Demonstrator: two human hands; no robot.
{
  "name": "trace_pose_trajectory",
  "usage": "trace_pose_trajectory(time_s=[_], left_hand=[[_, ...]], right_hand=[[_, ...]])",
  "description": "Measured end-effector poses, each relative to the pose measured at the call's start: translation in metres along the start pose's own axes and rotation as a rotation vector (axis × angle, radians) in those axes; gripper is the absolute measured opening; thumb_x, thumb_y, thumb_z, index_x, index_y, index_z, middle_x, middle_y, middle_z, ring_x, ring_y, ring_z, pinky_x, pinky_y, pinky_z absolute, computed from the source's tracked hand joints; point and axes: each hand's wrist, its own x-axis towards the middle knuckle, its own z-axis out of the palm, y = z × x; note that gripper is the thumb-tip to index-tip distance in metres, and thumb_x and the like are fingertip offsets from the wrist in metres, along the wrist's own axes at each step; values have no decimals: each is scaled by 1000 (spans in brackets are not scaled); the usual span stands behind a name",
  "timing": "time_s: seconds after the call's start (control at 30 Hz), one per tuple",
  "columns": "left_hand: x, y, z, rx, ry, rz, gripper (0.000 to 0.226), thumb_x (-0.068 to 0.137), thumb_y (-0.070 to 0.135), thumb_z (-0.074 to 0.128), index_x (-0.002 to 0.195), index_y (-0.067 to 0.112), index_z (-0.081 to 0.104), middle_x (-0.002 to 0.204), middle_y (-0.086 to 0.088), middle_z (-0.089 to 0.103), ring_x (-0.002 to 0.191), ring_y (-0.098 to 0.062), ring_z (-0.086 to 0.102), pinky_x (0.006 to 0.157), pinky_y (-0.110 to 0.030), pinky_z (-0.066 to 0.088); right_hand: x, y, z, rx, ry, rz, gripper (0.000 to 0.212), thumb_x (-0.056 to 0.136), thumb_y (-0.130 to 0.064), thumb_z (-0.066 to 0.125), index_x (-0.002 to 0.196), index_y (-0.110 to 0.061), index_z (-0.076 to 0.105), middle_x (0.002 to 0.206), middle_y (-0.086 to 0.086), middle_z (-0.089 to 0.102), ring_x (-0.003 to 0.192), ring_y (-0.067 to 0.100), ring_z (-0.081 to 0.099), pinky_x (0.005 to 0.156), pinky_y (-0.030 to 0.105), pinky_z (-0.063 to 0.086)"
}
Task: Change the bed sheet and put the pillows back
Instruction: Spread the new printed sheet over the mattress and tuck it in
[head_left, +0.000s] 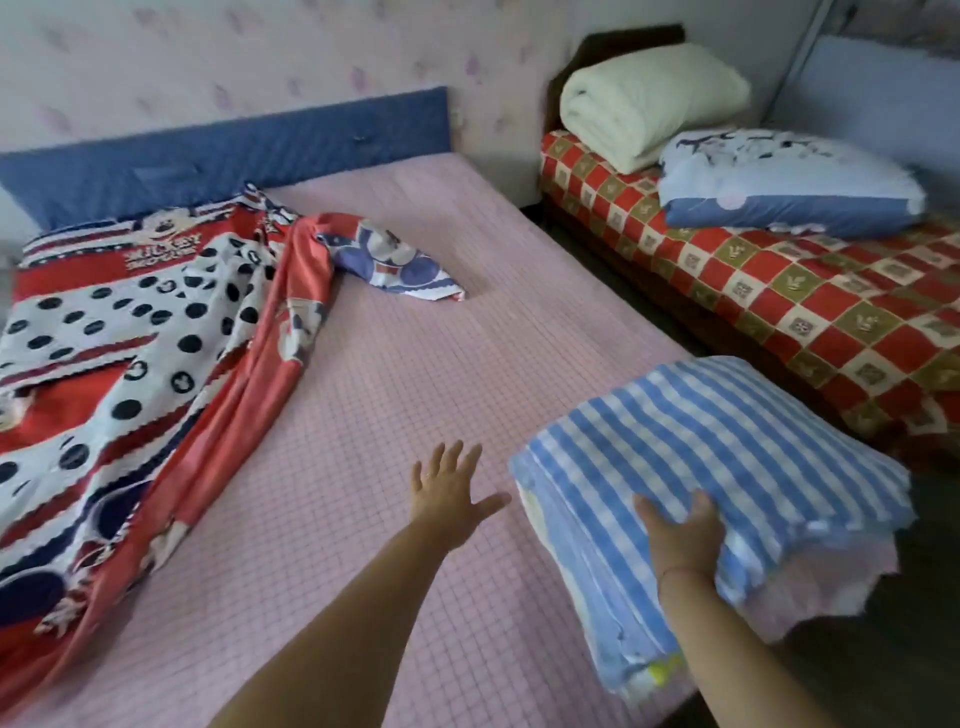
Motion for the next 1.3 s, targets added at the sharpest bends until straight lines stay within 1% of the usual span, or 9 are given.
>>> trace_pose_trajectory(time_s=[0.07, 0.17, 0.27, 0.53, 0.83, 1.03, 1.17, 1.23, 1.3], left_hand=[[-39, -47, -13, -43, 19, -64, 85, 88, 71, 40, 156, 30, 9, 164, 2, 3, 150, -21, -7, 121, -49, -4], [-104, -120, -27, -101, 41, -152, 84, 89, 71, 39, 156, 29, 11, 164, 2, 6, 150, -20, -5, 121, -49, -3], [-164, -195, -40, -96, 66, -236, 83, 89, 70, 38, 156, 30, 11, 163, 3, 7, 150, -19, -3, 121, -48, -1], [-266, -355, -53, -52, 128, -505, 83, 85, 76, 36, 154, 36, 16, 161, 10, 16, 149, -18, 9, 121, -47, 5], [-265, -424, -26, -156, 124, -674, 81, 86, 73, 39, 153, 31, 22, 160, 6, 21, 149, -18, 10, 122, -46, 6], [-235, -477, -15, -191, 127, -685, 78, 89, 68, 42, 153, 27, 24, 160, 5, 22, 149, -19, 10, 122, -44, 4], [-217, -513, -3, -201, 83, -706, 81, 89, 67, 45, 154, 26, 21, 160, 4, 21, 149, -20, 9, 121, -44, 3], [-212, -529, 6, -220, 73, -715, 83, 88, 69, 45, 154, 25, 21, 160, 4, 22, 149, -19, 10, 122, -44, 4], [-208, -543, 12, -231, 71, -711, 85, 86, 71, 44, 153, 25, 23, 158, 3, 25, 148, -19, 13, 122, -44, 5]], right_hand=[[-39, -10, 26, 23, -100, -17, 69, 76, -13, 79, 132, 8, 45, 132, 26, 50, 124, 38, 49, 101, 42, 40], [-110, -16, 68, 19, -268, -31, 62, 80, -13, 76, 131, 5, 46, 132, 22, 51, 123, 37, 49, 95, 37, 40], [-189, -20, 111, 19, -416, -14, 67, 85, -15, 71, 142, -1, 38, 145, 18, 43, 131, 33, 44, 103, 38, 37], [-329, -24, 207, -160, -789, -177, 79, 84, -27, 73, 149, -13, 30, 152, 9, 32, 138, 24, 36, 106, 36, 35], [-359, -45, 314, -450, -1056, -496, 74, 80, -34, 75, 143, -20, 40, 146, 5, 37, 134, 21, 39, 107, 36, 37], [-377, -53, 408, -532, -1162, -657, 73, 77, -33, 78, 141, -21, 44, 141, 6, 41, 130, 21, 41, 107, 34, 38], [-390, -48, 469, -587, -1220, -784, 58, 71, -34, 81, 121, -15, 59, 122, -2, 51, 120, 20, 48, 104, 39, 41], [-394, -40, 497, -641, -1247, -841, 69, 67, -42, 80, 126, -16, 58, 134, 1, 50, 128, 20, 43, 108, 43, 38], [-399, -36, 518, -769, -1263, -888, 81, 70, -42, 79, 141, -23, 45, 147, 2, 38, 136, 21, 34, 111, 42, 33]])
